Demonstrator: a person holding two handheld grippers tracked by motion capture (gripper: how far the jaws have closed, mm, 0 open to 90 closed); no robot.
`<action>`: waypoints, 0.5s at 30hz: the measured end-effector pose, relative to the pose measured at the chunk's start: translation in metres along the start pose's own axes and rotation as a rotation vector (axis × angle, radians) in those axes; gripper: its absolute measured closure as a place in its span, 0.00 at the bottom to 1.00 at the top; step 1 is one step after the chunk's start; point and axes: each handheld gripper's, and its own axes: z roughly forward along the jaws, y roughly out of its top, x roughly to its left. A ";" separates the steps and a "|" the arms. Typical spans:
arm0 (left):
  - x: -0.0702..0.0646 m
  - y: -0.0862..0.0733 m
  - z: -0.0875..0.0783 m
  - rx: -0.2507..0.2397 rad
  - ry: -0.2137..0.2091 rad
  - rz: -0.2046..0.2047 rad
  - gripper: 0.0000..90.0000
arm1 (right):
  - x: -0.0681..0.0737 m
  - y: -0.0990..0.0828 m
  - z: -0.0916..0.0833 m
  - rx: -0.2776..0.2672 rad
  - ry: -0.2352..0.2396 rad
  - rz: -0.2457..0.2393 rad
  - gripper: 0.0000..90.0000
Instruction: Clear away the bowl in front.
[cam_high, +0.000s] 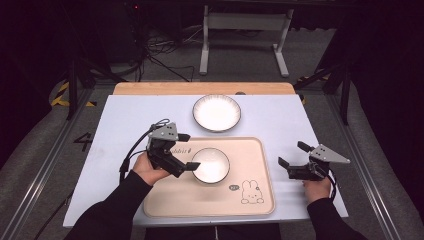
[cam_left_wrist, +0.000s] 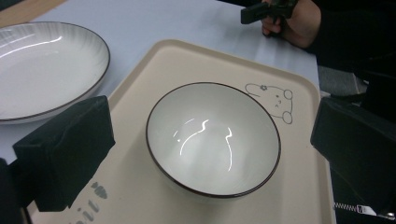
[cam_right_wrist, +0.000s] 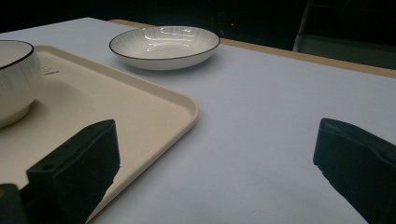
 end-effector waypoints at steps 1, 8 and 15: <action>0.000 -0.002 -0.002 -0.011 0.003 -0.006 0.00 | 0.000 0.000 0.000 0.000 0.000 -0.001 0.01; 0.008 -0.020 -0.021 -0.073 0.012 -0.057 0.00 | 0.000 0.000 0.000 0.001 -0.002 0.000 0.01; 0.013 -0.034 -0.038 -0.123 0.071 -0.081 0.00 | 0.000 0.000 0.000 0.005 -0.002 -0.001 0.01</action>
